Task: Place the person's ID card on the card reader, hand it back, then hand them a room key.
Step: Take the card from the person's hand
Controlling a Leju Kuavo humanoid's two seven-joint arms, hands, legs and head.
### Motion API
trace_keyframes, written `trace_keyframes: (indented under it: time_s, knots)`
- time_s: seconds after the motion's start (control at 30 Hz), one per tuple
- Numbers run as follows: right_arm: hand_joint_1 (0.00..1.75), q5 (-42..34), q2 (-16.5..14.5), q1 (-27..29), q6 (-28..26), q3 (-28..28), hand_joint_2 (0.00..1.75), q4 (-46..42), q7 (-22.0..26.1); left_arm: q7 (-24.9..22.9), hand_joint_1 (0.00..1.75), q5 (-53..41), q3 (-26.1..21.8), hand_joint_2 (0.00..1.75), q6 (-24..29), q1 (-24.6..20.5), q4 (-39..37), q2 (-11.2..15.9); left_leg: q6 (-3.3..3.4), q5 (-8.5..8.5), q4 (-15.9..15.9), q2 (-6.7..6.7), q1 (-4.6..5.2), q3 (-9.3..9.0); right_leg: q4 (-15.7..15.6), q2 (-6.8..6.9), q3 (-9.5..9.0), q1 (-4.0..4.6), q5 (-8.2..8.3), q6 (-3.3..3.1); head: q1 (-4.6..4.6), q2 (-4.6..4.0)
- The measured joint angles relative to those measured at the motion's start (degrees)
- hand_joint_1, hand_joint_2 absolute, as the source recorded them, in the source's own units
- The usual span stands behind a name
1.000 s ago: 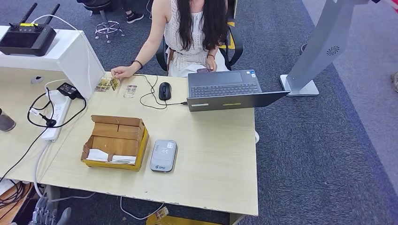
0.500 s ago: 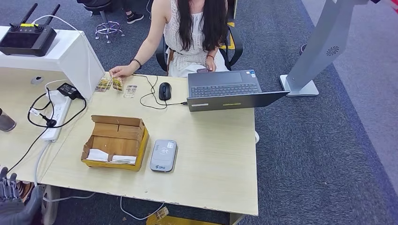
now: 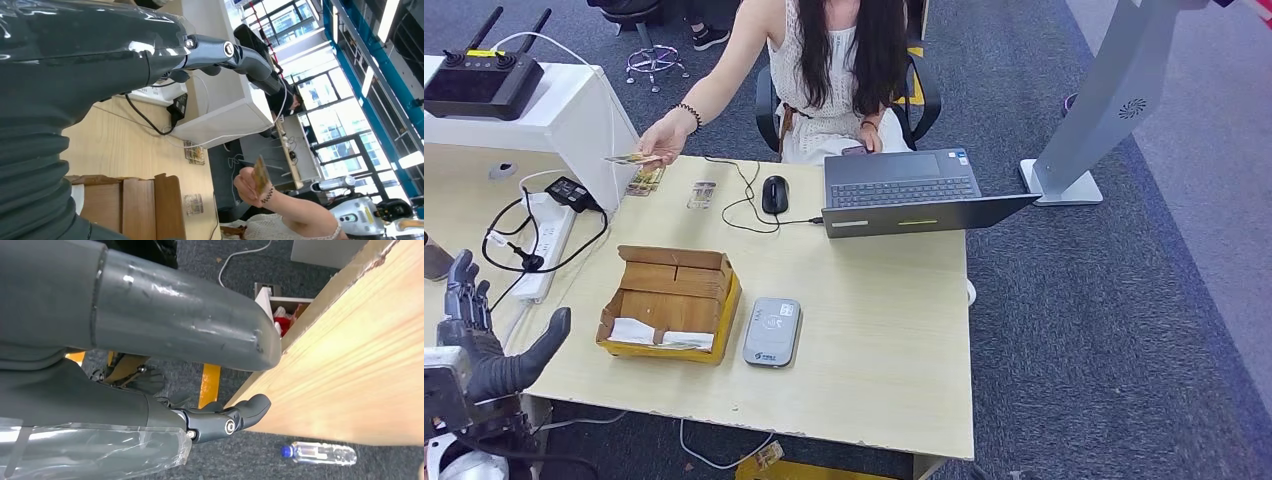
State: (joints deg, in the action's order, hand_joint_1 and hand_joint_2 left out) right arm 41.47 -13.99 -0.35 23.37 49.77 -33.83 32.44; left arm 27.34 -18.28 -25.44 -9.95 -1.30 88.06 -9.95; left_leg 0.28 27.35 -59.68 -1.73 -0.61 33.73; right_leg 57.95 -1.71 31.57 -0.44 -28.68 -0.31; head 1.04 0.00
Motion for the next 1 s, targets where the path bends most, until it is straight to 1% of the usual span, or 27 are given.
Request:
trace_keyframes:
  time_s: [0.53,0.67,1.0]
  knots:
    - [0.00,0.5,0.1,-3.0,-1.2,-0.7,0.00,5.2,-0.6,-8.7,0.00,-22.6,11.3,1.75,9.5,-14.6,-11.6,6.1,0.01,-0.12,0.0,0.02,-0.01,0.01,0.0,-0.05,0.02,0.00,0.13,0.00,0.00,0.00]
    - [0.00,0.5,0.4,-3.7,-1.7,-1.4,0.00,6.7,-0.8,-10.8,1.75,-28.2,14.2,1.75,11.9,-18.5,-14.8,7.7,0.01,-0.15,0.0,0.02,0.00,0.02,0.0,-0.06,0.02,0.00,0.17,0.04,-0.01,0.00]
    - [0.00,0.4,1.1,-5.3,-2.5,-3.4,0.00,10.3,-1.3,-16.2,1.75,-42.8,20.9,1.75,18.3,-27.5,-22.5,12.0,-0.01,-0.19,0.0,0.05,-0.01,0.03,0.0,-0.11,0.04,0.00,0.22,0.01,0.01,0.00]
